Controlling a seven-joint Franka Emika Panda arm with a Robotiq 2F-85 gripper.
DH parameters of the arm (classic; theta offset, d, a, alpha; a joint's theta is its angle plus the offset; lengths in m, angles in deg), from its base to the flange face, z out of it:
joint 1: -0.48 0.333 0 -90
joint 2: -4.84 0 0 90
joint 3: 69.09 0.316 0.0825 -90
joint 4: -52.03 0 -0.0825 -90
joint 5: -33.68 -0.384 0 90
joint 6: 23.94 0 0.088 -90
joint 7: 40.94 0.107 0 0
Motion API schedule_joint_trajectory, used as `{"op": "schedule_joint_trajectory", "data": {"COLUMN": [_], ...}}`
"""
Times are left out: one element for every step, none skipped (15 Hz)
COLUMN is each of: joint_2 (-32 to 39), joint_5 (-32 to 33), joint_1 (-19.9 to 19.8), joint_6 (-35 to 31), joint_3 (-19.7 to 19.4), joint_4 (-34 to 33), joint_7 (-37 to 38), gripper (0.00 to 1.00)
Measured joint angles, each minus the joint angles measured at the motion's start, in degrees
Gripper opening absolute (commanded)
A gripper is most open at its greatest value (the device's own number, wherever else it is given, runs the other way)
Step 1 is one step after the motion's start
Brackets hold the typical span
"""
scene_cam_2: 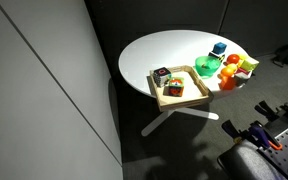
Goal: Pick up the blue block and put it in the tray
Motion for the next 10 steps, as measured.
{"op": "schedule_joint_trajectory", "data": {"joint_2": [0.1,0.2,0.5,0.8,1.3,1.8,2.5,3.2,4.0,4.9], "joint_5": [0.0,0.0,0.0,-0.1,-0.1,-0.2,-0.4,-0.6,-0.9,-1.5], "joint_1": [0.1,0.3,0.6,1.1,1.6,2.2,2.8,3.3,3.7,4.1], "joint_6": [0.0,0.0,-0.1,-0.5,-1.1,-1.9,-2.9,-4.2,-5.6,-7.3], "joint_3": [0.0,0.0,0.0,0.0,0.1,0.1,0.2,0.4,0.6,0.7], "joint_4": [0.0,0.1,0.1,0.2,0.3,0.4,0.5,0.6,0.7,0.7], "joint_7": [0.0,0.1,0.2,0.5,0.7,0.9,1.3,1.8,2.2,2.7], "gripper": [1.00,1.00,1.00,1.00,1.00,1.00,1.00,1.00,1.00,1.00]}}
